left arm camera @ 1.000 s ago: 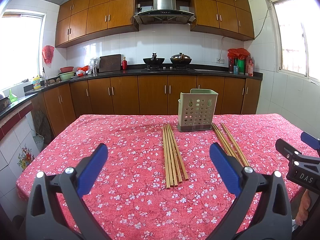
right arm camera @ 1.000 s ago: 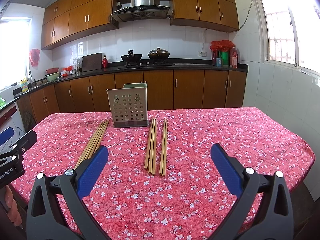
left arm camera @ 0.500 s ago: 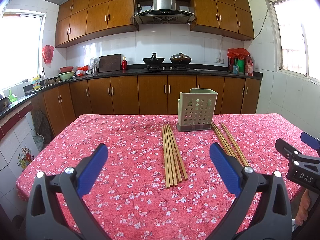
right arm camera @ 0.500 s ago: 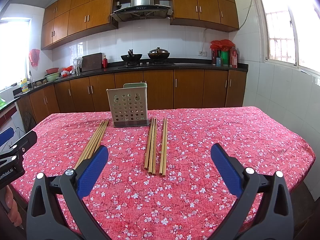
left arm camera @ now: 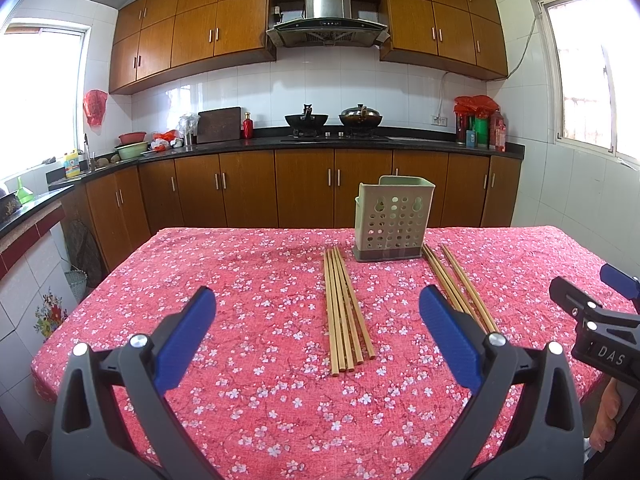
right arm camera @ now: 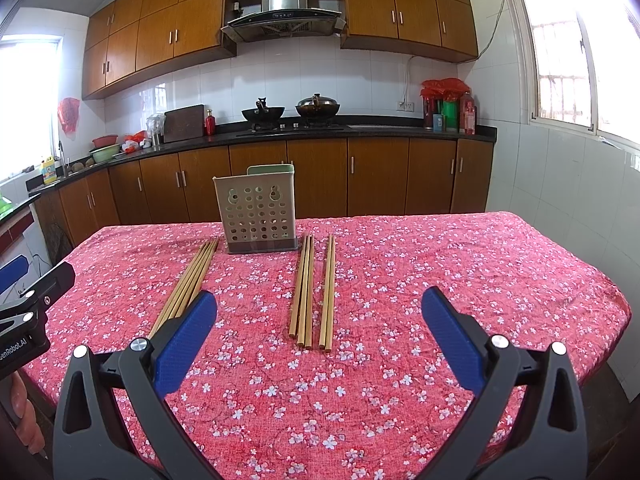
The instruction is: Organize utensils
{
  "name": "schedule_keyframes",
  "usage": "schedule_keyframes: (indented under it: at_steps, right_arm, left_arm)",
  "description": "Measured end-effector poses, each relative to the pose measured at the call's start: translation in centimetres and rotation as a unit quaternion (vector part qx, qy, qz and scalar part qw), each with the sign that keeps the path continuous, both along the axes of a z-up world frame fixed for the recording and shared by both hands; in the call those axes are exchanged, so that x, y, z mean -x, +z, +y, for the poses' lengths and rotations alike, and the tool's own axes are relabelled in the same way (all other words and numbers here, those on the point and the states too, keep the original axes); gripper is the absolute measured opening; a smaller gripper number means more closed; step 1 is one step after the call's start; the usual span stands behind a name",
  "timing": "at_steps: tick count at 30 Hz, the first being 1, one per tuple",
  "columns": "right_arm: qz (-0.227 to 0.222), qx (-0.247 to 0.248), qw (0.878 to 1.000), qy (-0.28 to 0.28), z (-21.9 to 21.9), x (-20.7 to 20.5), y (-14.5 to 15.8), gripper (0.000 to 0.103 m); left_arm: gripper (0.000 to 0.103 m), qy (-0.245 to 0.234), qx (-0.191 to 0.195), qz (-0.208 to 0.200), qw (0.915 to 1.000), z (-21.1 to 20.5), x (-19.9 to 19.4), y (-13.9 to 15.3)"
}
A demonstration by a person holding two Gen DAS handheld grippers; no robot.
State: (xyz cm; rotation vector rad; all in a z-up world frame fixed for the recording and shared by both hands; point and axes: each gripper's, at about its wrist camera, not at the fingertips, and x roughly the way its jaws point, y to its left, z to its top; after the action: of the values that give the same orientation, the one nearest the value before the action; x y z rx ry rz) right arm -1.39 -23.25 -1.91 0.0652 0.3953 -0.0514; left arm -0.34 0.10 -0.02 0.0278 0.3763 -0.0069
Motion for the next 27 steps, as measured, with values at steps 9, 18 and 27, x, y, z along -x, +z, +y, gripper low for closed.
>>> schedule_keyframes:
  at_steps: [9, 18, 27]
  right_arm:
    - [0.001, 0.000, 1.000, 0.000, -0.07, -0.05, 0.04, 0.101]
    - [0.001, -0.001, 1.000, -0.001, -0.06, -0.02, 0.06, 0.101]
    - [0.001, -0.001, 1.000, -0.001, -0.05, -0.03, -0.09, 0.101]
  left_arm:
    - [0.099, 0.000, -0.001, -0.001, 1.0000, 0.00, 0.39, -0.05]
    - [0.099, 0.000, 0.000, 0.000, 1.0000, -0.25, -0.07, -0.17]
    - [0.099, 0.000, 0.001, 0.000, 1.0000, -0.25, -0.07, -0.18]
